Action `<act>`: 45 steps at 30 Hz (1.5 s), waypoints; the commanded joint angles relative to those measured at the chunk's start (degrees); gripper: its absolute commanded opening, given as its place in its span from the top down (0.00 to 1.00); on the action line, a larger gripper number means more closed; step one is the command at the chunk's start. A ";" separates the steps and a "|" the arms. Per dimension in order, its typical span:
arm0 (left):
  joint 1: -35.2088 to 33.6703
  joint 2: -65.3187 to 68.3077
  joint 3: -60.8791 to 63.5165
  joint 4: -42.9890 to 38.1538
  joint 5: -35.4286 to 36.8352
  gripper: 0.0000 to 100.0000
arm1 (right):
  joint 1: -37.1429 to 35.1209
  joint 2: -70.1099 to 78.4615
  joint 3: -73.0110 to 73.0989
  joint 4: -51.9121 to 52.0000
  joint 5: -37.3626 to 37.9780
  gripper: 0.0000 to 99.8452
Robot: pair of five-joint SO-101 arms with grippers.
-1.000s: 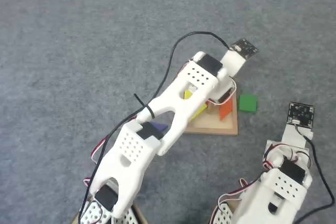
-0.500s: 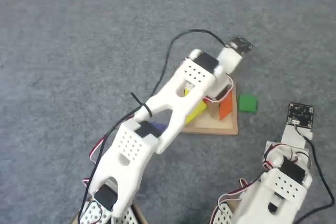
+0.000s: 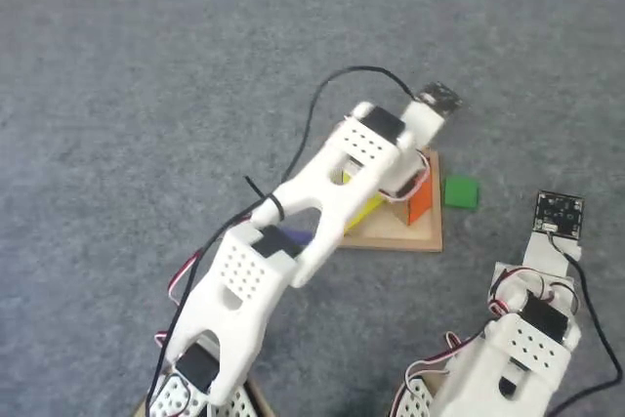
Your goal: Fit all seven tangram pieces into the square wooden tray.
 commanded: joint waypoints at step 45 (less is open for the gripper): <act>-51.08 -62.95 64.66 -18.29 -3.96 0.91 | -12.79 18.95 -30.07 10.86 -5.27 0.77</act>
